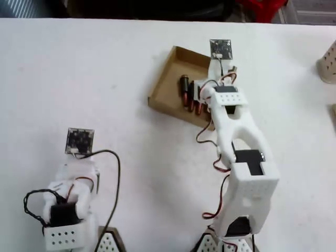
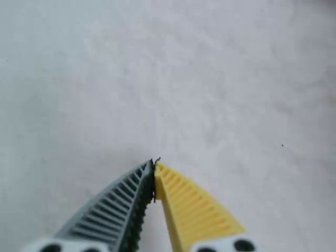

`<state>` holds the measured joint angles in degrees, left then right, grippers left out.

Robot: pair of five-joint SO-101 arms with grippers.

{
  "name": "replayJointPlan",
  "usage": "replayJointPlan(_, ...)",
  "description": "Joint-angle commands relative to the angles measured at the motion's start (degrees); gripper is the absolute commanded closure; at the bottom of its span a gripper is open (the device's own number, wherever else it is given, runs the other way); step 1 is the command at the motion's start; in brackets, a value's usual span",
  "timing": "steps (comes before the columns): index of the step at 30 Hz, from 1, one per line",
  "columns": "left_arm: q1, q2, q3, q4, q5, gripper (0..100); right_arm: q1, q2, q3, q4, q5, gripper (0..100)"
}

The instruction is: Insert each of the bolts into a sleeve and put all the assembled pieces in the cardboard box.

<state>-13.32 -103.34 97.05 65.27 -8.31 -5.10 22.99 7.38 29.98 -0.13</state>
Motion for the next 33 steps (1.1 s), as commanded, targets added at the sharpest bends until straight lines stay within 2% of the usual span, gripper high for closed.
replayJointPlan(1,0.57,-0.75,0.00,0.18,-0.35,98,0.31,-0.84,-2.37,0.40,-0.09,74.5)
replayJointPlan(4,0.57,-0.75,0.00,0.18,-0.35,98,0.66,-3.47,-1.85,0.92,0.00,74.5)
replayJointPlan(8,0.57,-0.75,0.00,0.18,-0.35,98,0.75,-10.42,0.00,6.64,0.00,75.8)
replayJointPlan(15,0.57,-0.75,0.00,0.18,-0.35,98,-0.31,-22.99,6.77,14.99,0.09,99.2)
replayJointPlan(18,0.57,-0.75,0.00,0.18,-0.35,98,-0.22,-27.91,11.60,17.71,0.09,95.0)
replayJointPlan(21,0.57,-0.75,0.00,0.18,-0.35,98,-0.40,-33.89,17.14,19.91,0.09,98.2)
replayJointPlan(33,0.57,-0.75,0.00,0.18,-0.35,98,-0.04,-65.36,46.51,20.53,0.09,98.2)
